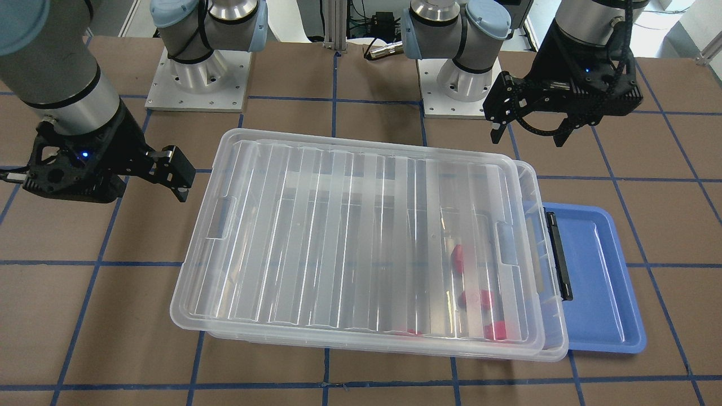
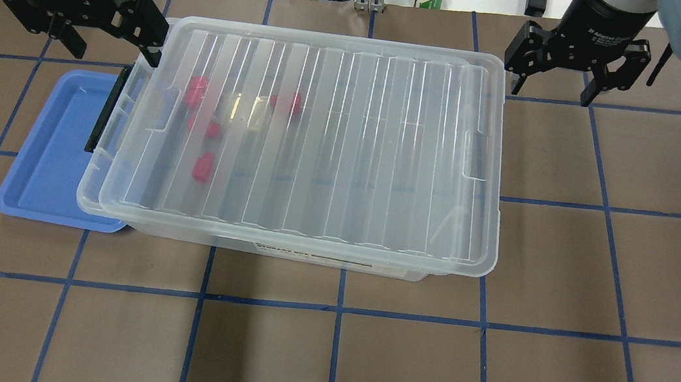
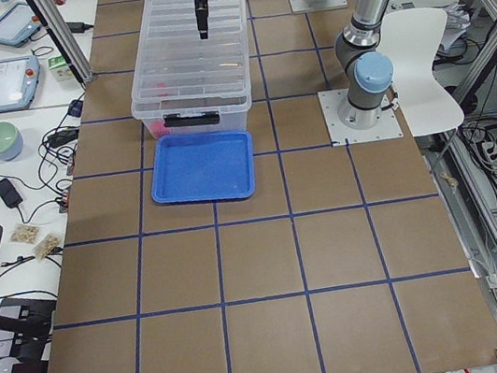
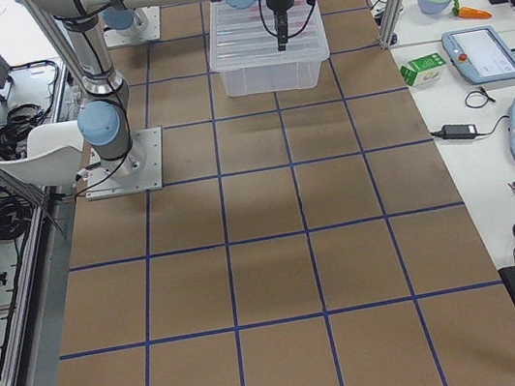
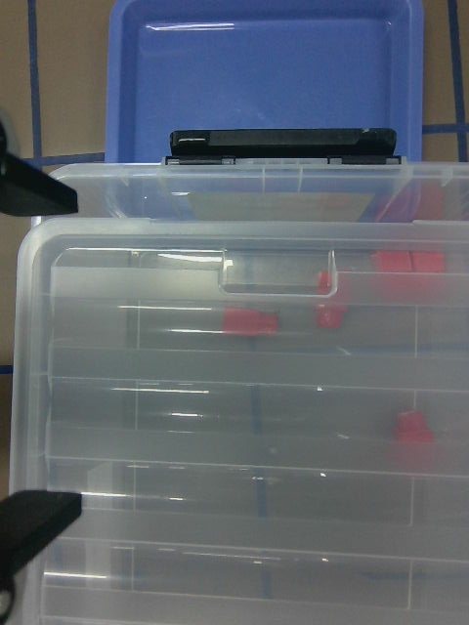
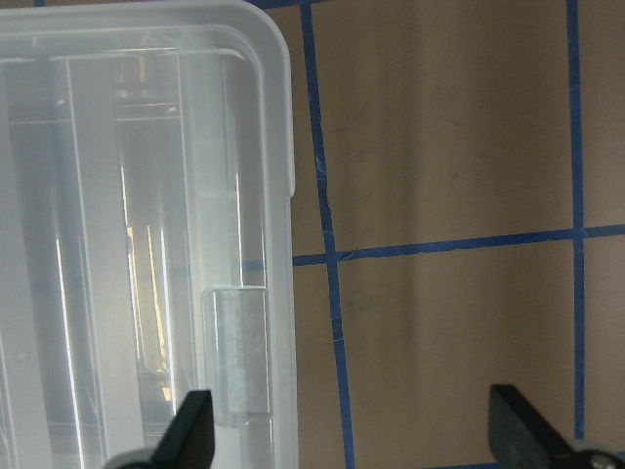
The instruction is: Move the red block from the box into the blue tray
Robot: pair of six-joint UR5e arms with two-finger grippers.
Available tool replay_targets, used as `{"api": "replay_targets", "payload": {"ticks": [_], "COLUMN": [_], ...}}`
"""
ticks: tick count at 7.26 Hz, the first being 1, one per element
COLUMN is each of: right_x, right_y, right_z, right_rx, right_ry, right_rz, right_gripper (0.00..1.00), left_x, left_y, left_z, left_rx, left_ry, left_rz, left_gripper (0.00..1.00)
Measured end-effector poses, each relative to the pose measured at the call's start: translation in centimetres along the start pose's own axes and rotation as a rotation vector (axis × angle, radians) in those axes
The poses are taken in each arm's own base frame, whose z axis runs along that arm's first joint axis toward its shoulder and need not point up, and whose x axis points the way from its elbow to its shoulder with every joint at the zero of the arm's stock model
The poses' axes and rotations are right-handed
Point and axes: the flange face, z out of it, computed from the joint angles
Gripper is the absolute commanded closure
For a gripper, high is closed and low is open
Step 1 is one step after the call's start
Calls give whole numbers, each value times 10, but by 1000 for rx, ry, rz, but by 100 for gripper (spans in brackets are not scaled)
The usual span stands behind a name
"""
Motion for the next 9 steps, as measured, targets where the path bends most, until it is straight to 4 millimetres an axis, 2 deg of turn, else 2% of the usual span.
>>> {"api": "replay_targets", "payload": {"ticks": [2,4,9], "right_x": [1,1,-2], "right_y": [-2,-5,-10], "right_z": [41,72,106], "right_rx": [-42,-42,-87], "right_ry": [4,2,-55], "right_rz": [-2,-5,-8], "right_gripper": [0,0,0], "left_x": [4,7,12], "left_y": [5,15,16], "left_z": [2,9,17], "left_rx": [-7,-19,-36], "left_ry": [-14,-13,3], "left_rz": [9,3,-59], "left_gripper": [0,0,0]}}
